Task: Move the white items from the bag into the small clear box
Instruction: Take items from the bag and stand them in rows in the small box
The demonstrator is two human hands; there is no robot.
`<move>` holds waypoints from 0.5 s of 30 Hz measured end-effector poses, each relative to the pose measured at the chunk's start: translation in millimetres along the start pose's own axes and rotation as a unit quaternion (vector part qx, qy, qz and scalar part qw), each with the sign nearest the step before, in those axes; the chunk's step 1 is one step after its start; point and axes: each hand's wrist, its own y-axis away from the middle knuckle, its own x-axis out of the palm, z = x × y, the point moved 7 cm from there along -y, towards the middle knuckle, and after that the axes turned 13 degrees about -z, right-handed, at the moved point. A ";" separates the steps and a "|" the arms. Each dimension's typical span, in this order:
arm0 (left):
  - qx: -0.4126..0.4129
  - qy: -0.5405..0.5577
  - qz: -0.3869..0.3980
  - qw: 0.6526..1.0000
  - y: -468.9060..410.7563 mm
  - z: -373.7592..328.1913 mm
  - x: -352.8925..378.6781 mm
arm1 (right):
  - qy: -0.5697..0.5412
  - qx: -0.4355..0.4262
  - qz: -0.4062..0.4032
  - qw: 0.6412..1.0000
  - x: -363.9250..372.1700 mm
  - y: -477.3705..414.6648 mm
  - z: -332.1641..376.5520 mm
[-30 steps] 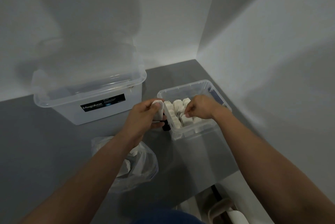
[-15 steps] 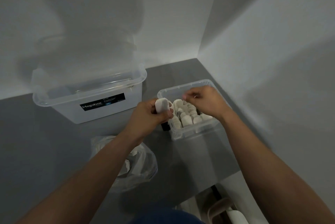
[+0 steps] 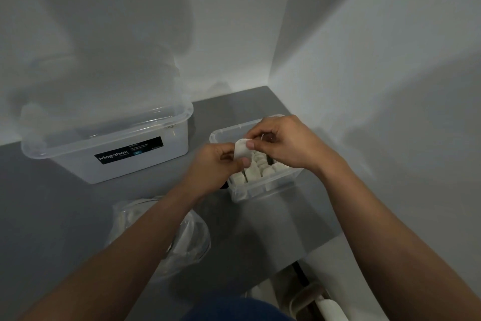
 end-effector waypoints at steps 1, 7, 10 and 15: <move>-0.004 -0.004 -0.001 1.000 -0.7 -0.5 1.4 | 0.011 -0.004 0.004 1.000 0.4 -0.7 -2.4; 0.105 -0.288 -0.102 0.946 1.8 -0.9 -20.7 | 0.035 0.051 -0.004 0.998 11.5 -11.6 -43.9; 0.067 -0.337 -0.025 0.939 6.9 12.3 -18.8 | 0.068 0.066 0.090 0.991 40.3 -10.3 -65.4; 0.051 -0.394 0.001 0.918 12.2 18.4 -13.4 | 0.116 0.051 0.213 0.969 82.6 -3.6 -79.9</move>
